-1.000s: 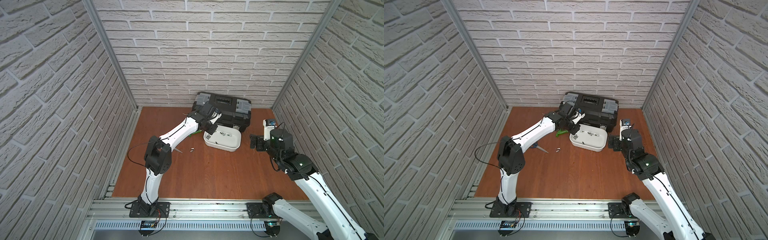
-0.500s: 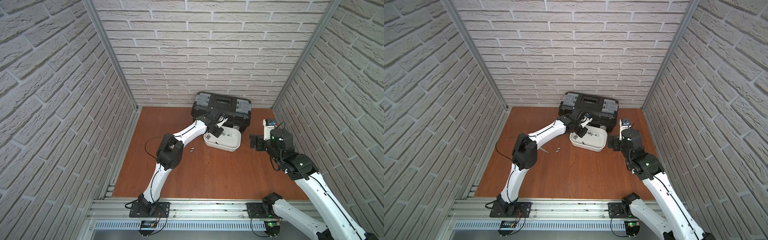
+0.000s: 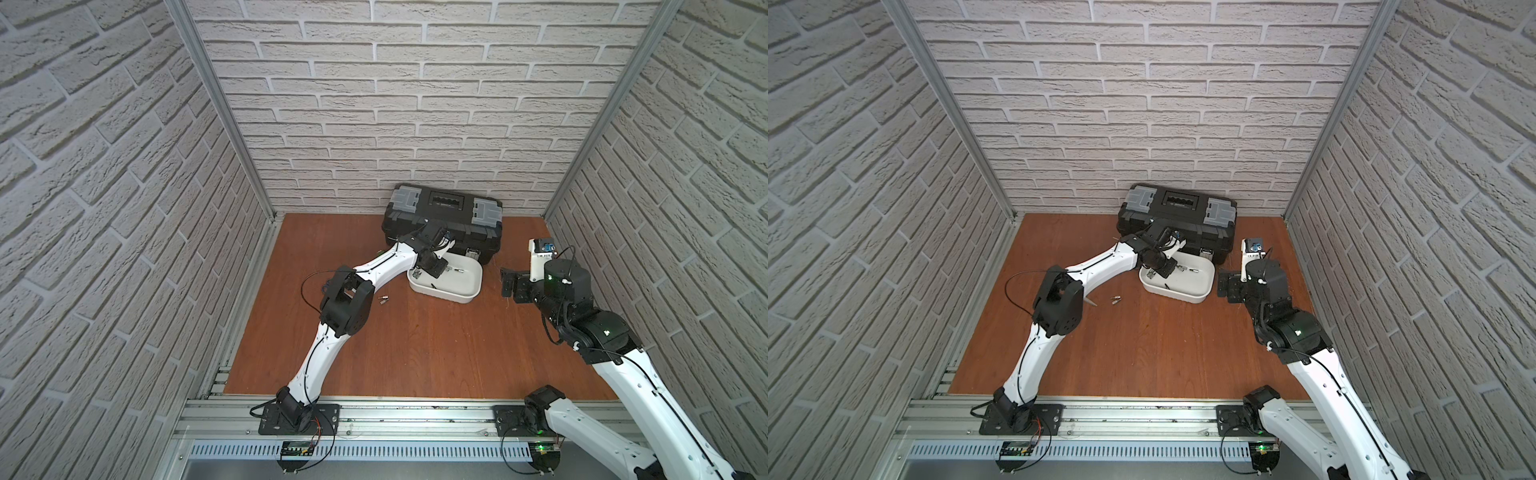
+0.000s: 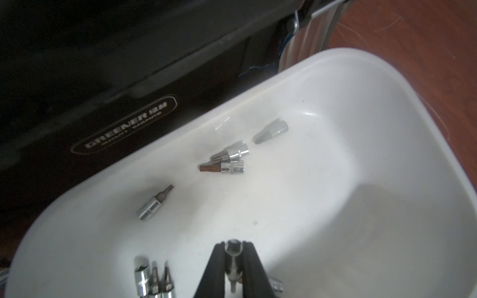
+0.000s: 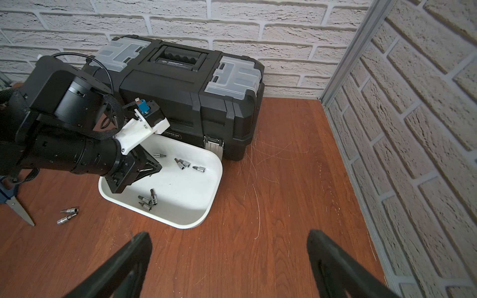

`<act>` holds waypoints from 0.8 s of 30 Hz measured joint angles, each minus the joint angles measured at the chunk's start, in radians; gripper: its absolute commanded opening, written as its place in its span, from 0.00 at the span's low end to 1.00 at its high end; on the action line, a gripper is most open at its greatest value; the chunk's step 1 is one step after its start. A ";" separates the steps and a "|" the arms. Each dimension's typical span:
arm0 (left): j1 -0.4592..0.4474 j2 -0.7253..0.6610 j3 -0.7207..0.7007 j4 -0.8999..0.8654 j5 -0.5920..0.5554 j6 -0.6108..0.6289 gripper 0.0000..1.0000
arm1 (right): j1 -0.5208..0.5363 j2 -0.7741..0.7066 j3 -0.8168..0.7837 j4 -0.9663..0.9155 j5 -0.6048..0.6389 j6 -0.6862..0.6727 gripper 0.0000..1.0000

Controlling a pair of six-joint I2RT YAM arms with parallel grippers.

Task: Put the bit on the desktop into the storage box
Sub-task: Place the screwdriver bit in the storage box, then pick up the screwdriver bit from the center of the board.

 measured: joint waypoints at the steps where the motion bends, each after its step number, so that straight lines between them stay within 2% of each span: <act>1: 0.000 0.000 0.000 0.000 0.000 0.000 0.19 | 0.000 -0.001 0.000 -0.002 0.000 0.000 0.98; 8: 0.000 0.001 0.000 0.000 0.000 -0.008 0.40 | 0.000 -0.009 0.000 -0.005 0.000 0.000 0.98; 15: -0.006 -0.020 -0.033 0.007 -0.018 -0.007 0.49 | 0.000 -0.012 0.000 -0.010 -0.003 -0.004 0.98; 19: -0.012 -0.106 -0.126 0.024 -0.032 -0.007 0.59 | 0.000 -0.012 0.000 -0.010 -0.026 -0.020 0.98; 24: -0.016 -0.261 -0.239 0.056 -0.069 0.002 0.66 | 0.000 -0.004 0.018 -0.012 -0.078 -0.045 0.98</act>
